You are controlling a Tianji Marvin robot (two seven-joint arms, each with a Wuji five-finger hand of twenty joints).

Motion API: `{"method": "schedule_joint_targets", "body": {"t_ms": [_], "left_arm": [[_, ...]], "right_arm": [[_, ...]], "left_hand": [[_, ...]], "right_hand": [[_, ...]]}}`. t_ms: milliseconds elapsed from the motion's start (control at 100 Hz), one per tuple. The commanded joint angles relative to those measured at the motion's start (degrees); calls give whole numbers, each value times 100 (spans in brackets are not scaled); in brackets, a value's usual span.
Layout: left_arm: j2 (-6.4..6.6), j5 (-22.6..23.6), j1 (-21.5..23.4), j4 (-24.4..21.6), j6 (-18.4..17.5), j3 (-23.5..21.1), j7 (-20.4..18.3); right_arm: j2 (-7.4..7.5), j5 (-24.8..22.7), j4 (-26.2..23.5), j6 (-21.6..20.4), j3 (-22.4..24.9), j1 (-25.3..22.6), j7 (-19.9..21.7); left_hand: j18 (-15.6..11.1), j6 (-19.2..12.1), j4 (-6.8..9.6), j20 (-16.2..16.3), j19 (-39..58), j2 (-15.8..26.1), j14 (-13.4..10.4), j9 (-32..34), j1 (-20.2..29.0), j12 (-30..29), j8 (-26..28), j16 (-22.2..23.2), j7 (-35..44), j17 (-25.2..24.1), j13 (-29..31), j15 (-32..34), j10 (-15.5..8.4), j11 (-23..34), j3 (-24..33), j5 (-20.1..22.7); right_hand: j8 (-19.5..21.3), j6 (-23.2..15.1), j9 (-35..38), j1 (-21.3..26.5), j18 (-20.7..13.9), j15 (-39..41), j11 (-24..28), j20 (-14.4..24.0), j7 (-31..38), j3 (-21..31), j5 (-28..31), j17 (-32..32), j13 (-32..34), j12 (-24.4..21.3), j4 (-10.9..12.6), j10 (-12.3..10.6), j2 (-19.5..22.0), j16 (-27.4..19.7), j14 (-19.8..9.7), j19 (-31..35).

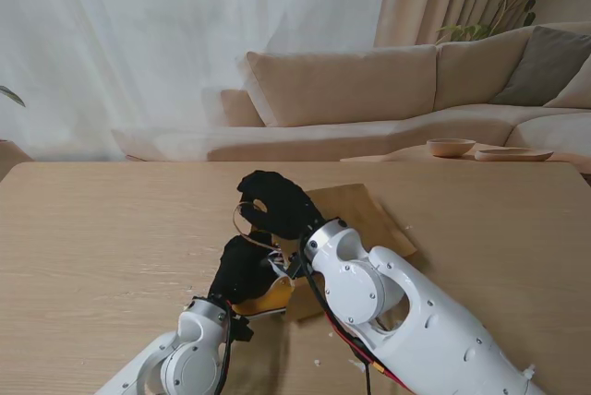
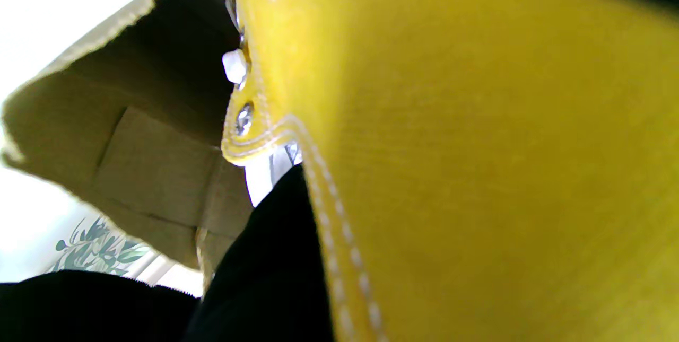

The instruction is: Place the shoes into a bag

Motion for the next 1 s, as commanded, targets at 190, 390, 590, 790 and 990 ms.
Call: {"method": "schedule_joint_targets", "body": {"t_ms": [190,390,590,790,990], "left_arm": [[-89,-152,-179,-86,2,78,-168],[-87,-216,-244,-88,56,178,-273],[-175,-236,-324,-14,261,320,-40],[-294,-235,-385,73,482,440,317],[-316,-344,-461,101,561,497,266]], "right_arm": [[-28,440,-59,-485,-32,-36,379],[-33,635,116,-841,-148,120,483],[-126,643,163,-987,-249,92,172],[-230,256,95,-824,-355,-49,-356],[-216,287,24,-988,-417,-102,-318]], "left_hand": [[3,-608,121,237,206,840,26,370,514,480,242,236,725,-39,-46,170,66,838,626,267],[53,-633,129,337,368,840,42,444,513,517,225,236,726,-19,-29,290,89,875,609,274],[88,-630,135,394,477,869,80,504,514,618,220,236,731,-56,-45,450,162,936,599,235],[63,-613,128,304,360,872,87,457,514,659,204,236,767,-58,-50,463,155,915,595,178],[48,-657,120,298,354,882,86,436,514,665,148,236,780,-46,-51,458,131,896,566,159]], "right_hand": [[21,-36,17,149,-48,-70,76,-170,110,74,55,-155,21,41,-276,59,-22,21,-72,120],[38,-124,-108,190,-142,-128,39,-241,69,-25,32,-195,-36,29,-284,52,13,-5,-143,60],[-5,-596,-487,155,-170,-28,131,-251,-154,-78,153,-83,-63,40,-286,95,-95,40,-128,124],[30,-781,-706,38,-205,343,384,-56,-318,60,280,-10,-105,93,-314,149,-199,216,-81,626],[65,-732,-629,12,-259,662,592,43,-347,168,336,-8,-46,144,-348,163,-236,360,-48,1180]]}}
